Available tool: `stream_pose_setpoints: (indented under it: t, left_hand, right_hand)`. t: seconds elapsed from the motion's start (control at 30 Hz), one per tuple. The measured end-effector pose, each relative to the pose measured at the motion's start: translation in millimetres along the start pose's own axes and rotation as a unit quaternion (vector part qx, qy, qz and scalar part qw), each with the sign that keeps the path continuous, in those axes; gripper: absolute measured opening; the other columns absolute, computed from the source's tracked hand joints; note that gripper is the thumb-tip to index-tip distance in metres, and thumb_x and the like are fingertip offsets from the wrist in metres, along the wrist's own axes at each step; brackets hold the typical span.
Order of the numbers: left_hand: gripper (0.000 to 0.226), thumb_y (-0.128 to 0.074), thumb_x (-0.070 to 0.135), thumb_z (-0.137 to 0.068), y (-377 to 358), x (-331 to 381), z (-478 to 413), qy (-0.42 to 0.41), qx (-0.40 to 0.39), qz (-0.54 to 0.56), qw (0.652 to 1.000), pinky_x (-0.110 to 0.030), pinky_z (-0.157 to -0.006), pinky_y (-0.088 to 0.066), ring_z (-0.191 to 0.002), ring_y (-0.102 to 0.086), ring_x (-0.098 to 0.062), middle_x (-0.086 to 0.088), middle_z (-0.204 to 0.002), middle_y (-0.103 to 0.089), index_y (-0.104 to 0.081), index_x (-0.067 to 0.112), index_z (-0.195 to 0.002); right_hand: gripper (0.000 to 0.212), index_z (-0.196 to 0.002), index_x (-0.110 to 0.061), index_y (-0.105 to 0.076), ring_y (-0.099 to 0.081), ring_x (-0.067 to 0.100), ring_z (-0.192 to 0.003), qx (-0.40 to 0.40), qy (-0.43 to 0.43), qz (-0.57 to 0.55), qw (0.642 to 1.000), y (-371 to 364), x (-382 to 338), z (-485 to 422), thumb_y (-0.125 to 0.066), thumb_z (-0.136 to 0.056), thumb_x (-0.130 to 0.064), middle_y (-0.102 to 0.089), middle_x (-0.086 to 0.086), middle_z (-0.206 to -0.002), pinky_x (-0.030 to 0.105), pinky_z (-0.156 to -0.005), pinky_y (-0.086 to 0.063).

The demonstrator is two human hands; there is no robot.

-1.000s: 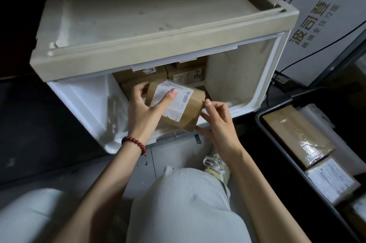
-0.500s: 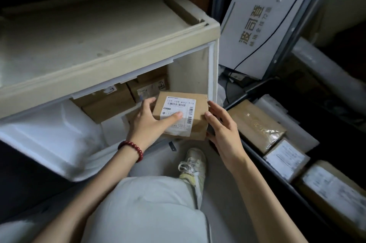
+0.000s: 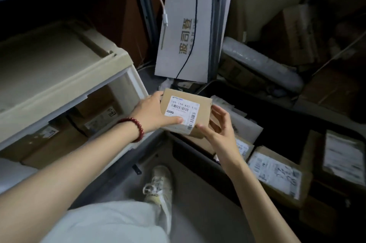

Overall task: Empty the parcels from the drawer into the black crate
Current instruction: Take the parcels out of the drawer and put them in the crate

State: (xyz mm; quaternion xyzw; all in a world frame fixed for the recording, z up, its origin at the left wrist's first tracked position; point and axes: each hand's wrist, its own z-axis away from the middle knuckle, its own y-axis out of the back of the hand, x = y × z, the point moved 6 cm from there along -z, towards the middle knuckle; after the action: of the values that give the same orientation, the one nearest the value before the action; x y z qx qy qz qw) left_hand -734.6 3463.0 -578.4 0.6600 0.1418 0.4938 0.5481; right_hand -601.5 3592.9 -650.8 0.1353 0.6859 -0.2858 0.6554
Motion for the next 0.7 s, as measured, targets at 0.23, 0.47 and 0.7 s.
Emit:
stream_pose_setpoints:
  t: [0.23, 0.47, 0.7]
  left_hand:
    - [0.088, -0.082, 0.043, -0.067, -54.2, 69.6, -49.1, -0.053, 0.016, 0.032, 0.998, -0.023, -0.093, -0.035, -0.123, -0.048, -0.020, 0.000, -0.133, -0.055, -0.037, 0.021, -0.139]
    - [0.102, -0.083, 0.038, -0.068, -97.6, 95.4, -102.3, -0.088, -0.033, 0.028, 0.995, -0.038, -0.106, -0.037, -0.128, -0.045, -0.026, -0.009, -0.139, -0.050, -0.022, 0.022, -0.148]
    - [0.109, -0.081, 0.037, -0.071, -139.5, 80.1, -146.2, -0.090, -0.067, 0.006, 0.994, -0.049, -0.104, -0.040, -0.124, -0.050, -0.032, -0.013, -0.135, -0.052, -0.004, 0.042, -0.148]
  right_hand:
    - [0.074, -0.142, -0.030, -0.037, -0.052, 0.008, -0.124, 0.083, 0.012, 0.024, 0.996, 80.1, -13.3, -17.3, -0.073, -0.081, -0.006, -0.051, -0.016, -0.133, 0.036, -0.101, -0.049]
    - [0.068, -0.146, -0.025, -0.035, -0.046, 0.017, -0.129, 0.136, -0.008, 0.084, 0.987, 128.7, -9.8, -59.9, -0.064, -0.089, -0.003, -0.039, -0.001, -0.148, 0.044, -0.101, -0.049]
    - [0.064, -0.145, -0.022, -0.036, -0.049, 0.019, -0.126, 0.154, -0.038, 0.131, 0.979, 142.5, 27.3, -107.7, -0.063, -0.089, -0.004, -0.040, 0.007, -0.144, 0.044, -0.103, -0.047]
